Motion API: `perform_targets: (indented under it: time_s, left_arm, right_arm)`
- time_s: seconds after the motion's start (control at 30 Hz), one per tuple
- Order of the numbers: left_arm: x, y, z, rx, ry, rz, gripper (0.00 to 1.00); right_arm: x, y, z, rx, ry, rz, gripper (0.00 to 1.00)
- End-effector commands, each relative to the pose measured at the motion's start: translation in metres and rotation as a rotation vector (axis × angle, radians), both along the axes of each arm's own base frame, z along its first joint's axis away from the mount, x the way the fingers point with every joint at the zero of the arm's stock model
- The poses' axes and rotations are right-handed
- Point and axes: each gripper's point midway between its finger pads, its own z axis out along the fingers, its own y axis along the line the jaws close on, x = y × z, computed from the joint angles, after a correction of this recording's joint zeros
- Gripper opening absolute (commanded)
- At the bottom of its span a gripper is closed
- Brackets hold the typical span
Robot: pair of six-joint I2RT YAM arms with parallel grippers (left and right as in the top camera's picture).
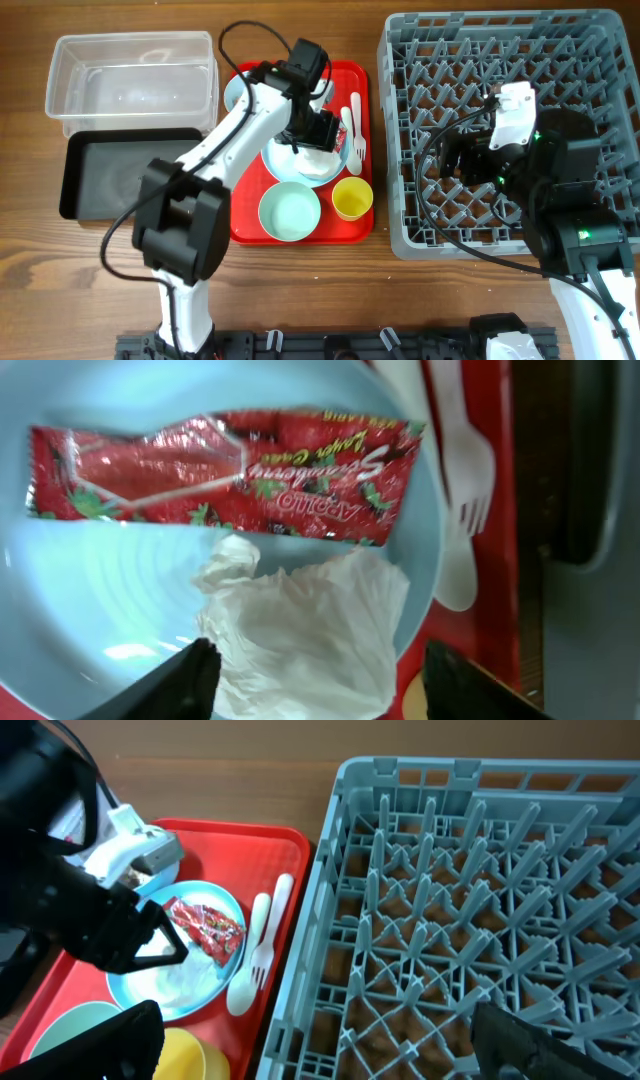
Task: Sort waste into correct bins and load items into the dishwasher rack
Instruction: 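Reach the left gripper to the plate and grasp the white tissue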
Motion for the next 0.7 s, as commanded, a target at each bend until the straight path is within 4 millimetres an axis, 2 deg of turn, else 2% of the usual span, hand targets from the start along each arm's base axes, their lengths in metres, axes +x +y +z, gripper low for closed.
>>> perform_targets:
  time_s: [0.0,0.07,0.2,0.4,0.47,0.5,0.57,0.6,0.67]
  left_arm:
    - [-0.008,-0.006,-0.009,0.027,0.027,0.01,0.61]
    - [-0.015,-0.013,-0.023,0.049,0.024,-0.018,0.61]
    - [-0.017,-0.012,-0.04,0.096,0.019,-0.029,0.6]
    - [-0.007,-0.011,-0.05,0.117,-0.02,-0.022,0.53]
    - [-0.001,-0.011,-0.05,0.121,-0.045,-0.018,0.47]
    - [0.0,-0.011,-0.05,0.123,-0.052,-0.017,0.41]
    - [0.002,-0.011,-0.05,0.125,-0.057,-0.015,0.21]
    - [0.002,-0.01,-0.05,0.128,-0.057,-0.015,0.04]
    - [0.001,-0.009,-0.049,0.129,-0.052,-0.003,0.04]
  right_arm:
    - [0.0,0.003,0.005,0.0,-0.008,0.023,1.0]
    - [0.0,0.003,0.005,0.0,-0.008,0.023,1.0]
    - [-0.001,0.003,0.004,-0.001,-0.003,0.023,1.0]
    - [-0.001,0.003,0.003,-0.001,0.002,0.023,1.0]
    - [-0.001,0.003,0.003,-0.001,0.002,0.023,1.0]
    - [-0.001,0.003,0.003,-0.001,0.003,0.023,1.0]
    - [-0.001,0.003,0.003,-0.001,0.003,0.023,1.0]
    - [-0.001,0.003,0.003,-0.001,0.003,0.023,1.0]
    - [-0.001,0.003,0.003,-0.001,0.002,0.023,1.0]
